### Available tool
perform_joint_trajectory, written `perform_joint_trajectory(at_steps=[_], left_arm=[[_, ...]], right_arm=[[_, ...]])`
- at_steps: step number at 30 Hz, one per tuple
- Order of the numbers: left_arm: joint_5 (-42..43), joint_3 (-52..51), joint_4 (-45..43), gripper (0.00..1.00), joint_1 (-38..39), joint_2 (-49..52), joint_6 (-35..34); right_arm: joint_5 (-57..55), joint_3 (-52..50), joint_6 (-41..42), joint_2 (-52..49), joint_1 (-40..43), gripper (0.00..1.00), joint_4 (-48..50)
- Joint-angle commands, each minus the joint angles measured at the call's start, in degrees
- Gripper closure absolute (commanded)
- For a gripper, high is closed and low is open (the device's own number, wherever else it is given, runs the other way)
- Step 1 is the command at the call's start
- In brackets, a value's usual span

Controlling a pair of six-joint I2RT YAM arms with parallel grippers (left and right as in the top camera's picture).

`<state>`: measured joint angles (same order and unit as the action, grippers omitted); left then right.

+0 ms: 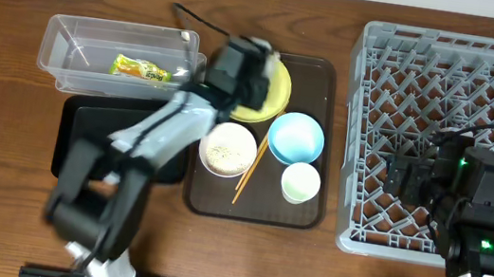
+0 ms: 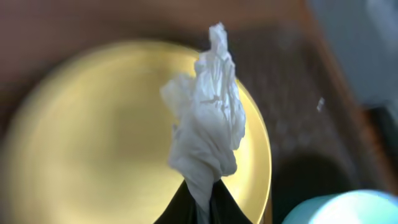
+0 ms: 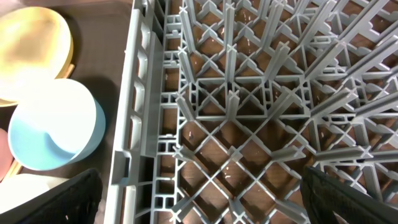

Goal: Sort waste into correct bins and load items into the dishwasher rack
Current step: 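Move the tissue left and release it into the clear bin, then grasp the rim of the white rice bowl with the left gripper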

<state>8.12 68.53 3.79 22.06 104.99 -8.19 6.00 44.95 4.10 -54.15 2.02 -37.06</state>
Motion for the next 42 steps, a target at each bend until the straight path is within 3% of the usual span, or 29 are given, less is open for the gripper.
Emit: perform_joint_trajectory(at_steps=[1,4,9,11,13,16,18,25,30,33,36,42], left_arm=[[-4.5,0.4,2.0,0.93,-5.4,-7.1,-4.8],[-5.2,0.4,4.3,0.93,-10.9,-9.9,-11.0],[-5.2,0.3,11.0,0.92,-19.7,-10.2,-27.4],[-5.2,0.2,12.7,0.83,-22.2,-9.6,-31.2],[-5.2,0.2,12.7,0.72,-23.6,-9.0,-31.3],[-5.2,0.2,12.7,0.48,-24.6,-8.7,-31.0],[-5.1,0.2,12.2,0.40,-24.7,-8.7,-30.4],[-3.0,0.4,12.9,0.41,-23.1,-11.6,-19.1],[-1.1,0.4,17.6,0.40,-17.4,-15.5,-12.1],[-1.1,0.4,22.6,0.39,-12.0,-16.0,-11.3],[-1.1,0.1,27.6,0.31,-6.4,-15.1,-11.4],[-1.3,-0.1,31.8,0.32,3.0,-11.7,-12.4]], right_arm=[[0.5,1.1,0.5,0.2,-0.9,0.01,0.0],[0.4,1.1,0.5,0.2,-0.9,0.01,0.0],[0.4,1.1,0.5,0.2,-0.9,0.01,0.0],[0.5,1.1,0.5,0.2,-0.9,0.01,0.0],[0.5,1.1,0.5,0.2,-0.9,0.01,0.0],[0.5,1.1,0.5,0.2,-0.9,0.01,0.0],[0.5,1.1,0.5,0.2,-0.9,0.01,0.0],[0.5,1.1,0.6,0.2,-0.9,0.01,0.0],[0.5,1.1,0.6,0.2,-0.9,0.01,0.0],[0.5,1.1,0.6,0.2,-0.9,0.01,0.0],[0.5,1.1,0.6,0.2,-0.9,0.01,0.0],[0.5,1.1,0.6,0.2,-0.9,0.01,0.0]])
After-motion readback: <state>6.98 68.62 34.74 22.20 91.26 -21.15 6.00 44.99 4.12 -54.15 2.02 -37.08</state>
